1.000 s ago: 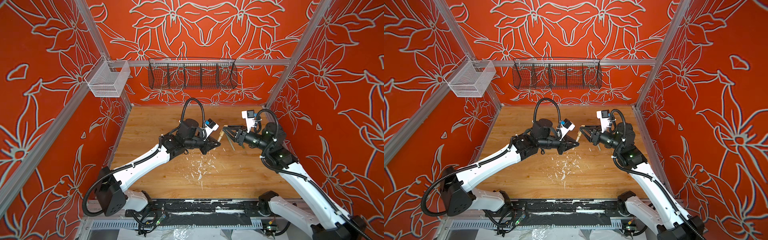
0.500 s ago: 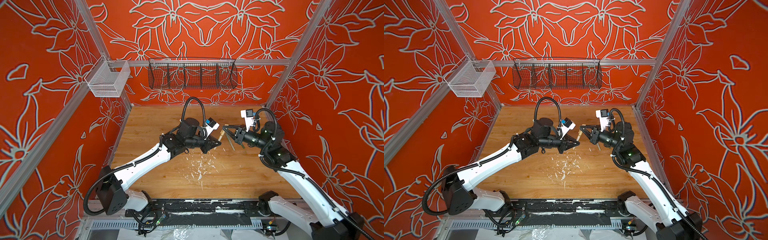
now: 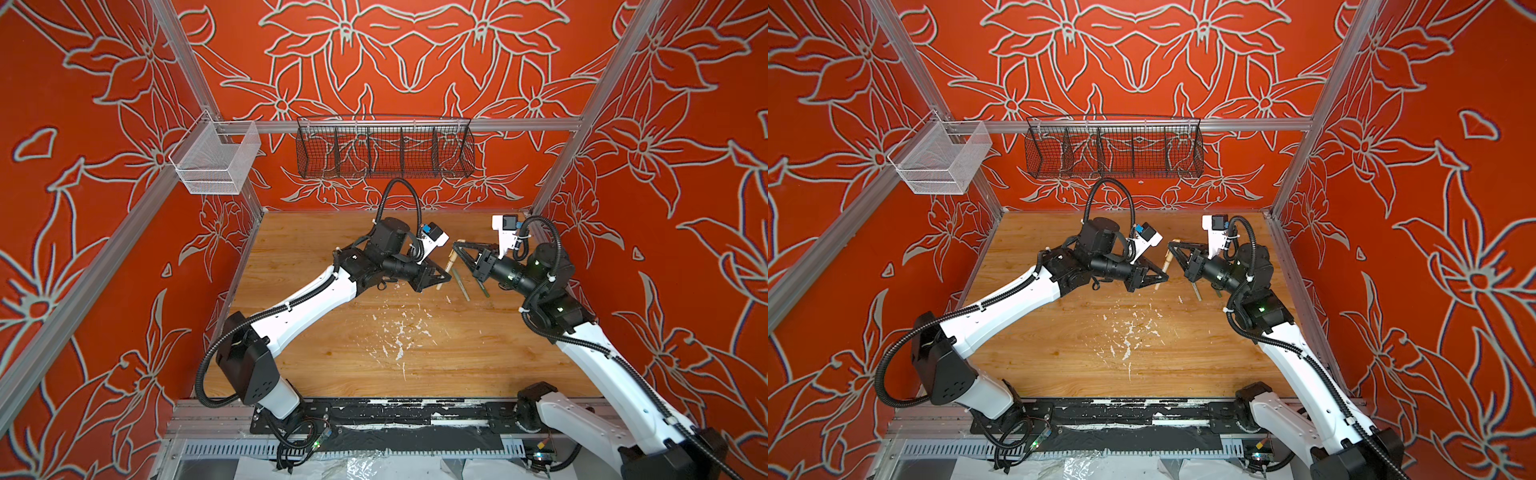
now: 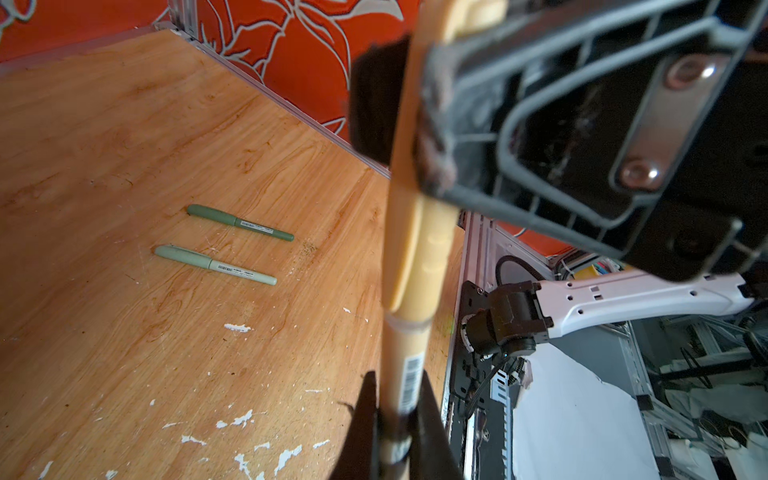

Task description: Insert the pens into the pen caps

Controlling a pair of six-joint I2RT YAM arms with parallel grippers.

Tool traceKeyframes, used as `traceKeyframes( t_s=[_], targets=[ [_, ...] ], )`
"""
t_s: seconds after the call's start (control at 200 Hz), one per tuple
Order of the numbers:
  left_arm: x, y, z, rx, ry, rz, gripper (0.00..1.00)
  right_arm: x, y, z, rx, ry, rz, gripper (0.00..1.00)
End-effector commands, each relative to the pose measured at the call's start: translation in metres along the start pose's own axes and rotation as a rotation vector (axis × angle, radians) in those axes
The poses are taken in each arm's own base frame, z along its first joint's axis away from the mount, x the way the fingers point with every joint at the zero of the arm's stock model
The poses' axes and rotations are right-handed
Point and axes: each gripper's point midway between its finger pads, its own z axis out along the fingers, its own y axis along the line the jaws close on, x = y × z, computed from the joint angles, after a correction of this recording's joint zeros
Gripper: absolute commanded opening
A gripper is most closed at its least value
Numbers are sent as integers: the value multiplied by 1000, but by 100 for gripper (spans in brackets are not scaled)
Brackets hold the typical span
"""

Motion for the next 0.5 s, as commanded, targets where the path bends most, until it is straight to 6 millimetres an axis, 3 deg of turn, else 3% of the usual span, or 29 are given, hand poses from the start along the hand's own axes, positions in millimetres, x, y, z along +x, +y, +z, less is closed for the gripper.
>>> traceKeyframes(
  t_s=[0.0,0.175,0.495],
  targets=[
    [-83,10,-33,-48,-230,75,0,59,2,-7,-50,192,33,0],
    [-106,7,-42,2,-277,57,0,68,-1,-13,-40,188,41,0],
    [-124,-2,-47,74,-333,62,0,80,3,-14,-92,175,65,0]
  ],
)
